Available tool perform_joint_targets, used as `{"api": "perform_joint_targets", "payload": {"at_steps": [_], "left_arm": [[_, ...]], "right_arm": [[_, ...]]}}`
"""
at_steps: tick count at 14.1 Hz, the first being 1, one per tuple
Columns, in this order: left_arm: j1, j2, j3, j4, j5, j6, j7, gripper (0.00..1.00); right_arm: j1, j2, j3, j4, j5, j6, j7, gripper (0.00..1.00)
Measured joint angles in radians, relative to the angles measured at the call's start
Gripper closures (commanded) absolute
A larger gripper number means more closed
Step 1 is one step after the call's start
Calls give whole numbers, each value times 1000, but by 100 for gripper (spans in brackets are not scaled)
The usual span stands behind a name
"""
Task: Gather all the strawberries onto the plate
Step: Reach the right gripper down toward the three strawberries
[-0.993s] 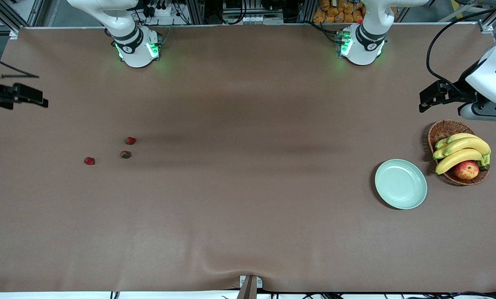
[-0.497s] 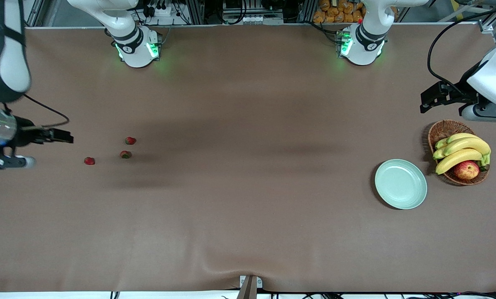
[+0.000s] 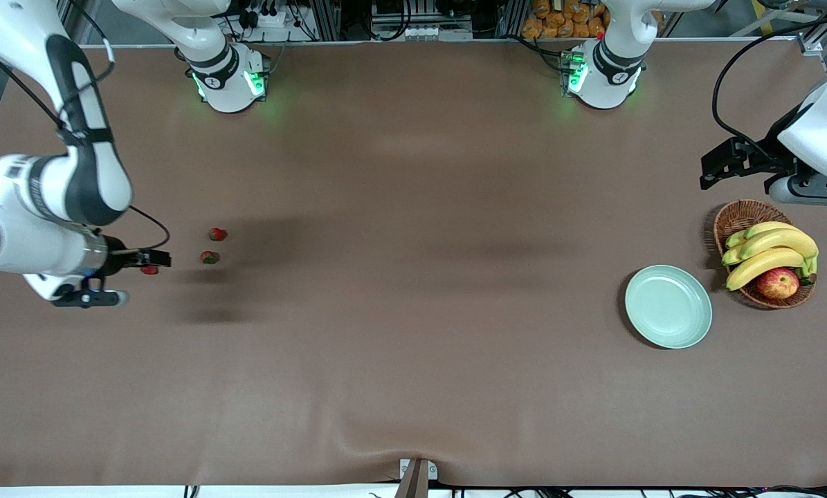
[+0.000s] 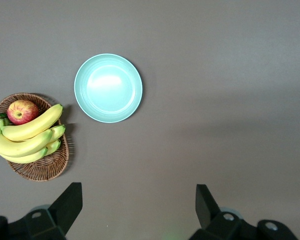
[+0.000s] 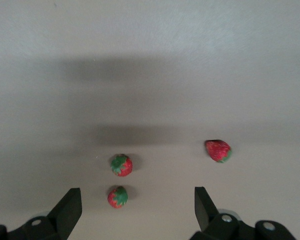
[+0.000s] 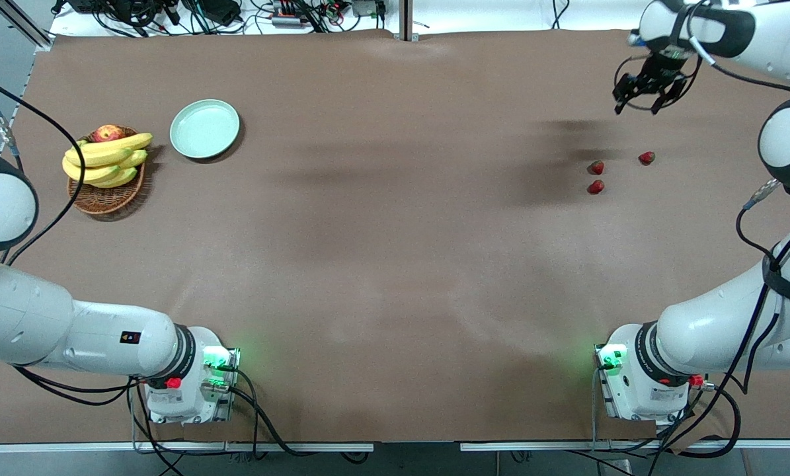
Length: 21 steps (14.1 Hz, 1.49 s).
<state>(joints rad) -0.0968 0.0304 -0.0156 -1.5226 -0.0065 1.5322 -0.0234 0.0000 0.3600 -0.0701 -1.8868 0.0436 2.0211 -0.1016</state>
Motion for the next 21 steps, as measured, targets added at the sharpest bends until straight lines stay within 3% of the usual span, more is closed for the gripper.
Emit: {"api": "perform_joint_targets", "payload": {"at_steps": [7,12,17,21], "left_arm": [[0,0,0,0,0,0,0,0],[0,0,0,0,0,0,0,0],[0,0,0,0,0,0,0,0],[0,0,0,0,0,0,0,0]], "right_arm": [[34,128,4,-35,3,97,3,0],[48,161,4,-46,5,98,8,1],[49,176,5,-61,15,96,9,8],[49,177,5,-67,15,96,9,25]]}}
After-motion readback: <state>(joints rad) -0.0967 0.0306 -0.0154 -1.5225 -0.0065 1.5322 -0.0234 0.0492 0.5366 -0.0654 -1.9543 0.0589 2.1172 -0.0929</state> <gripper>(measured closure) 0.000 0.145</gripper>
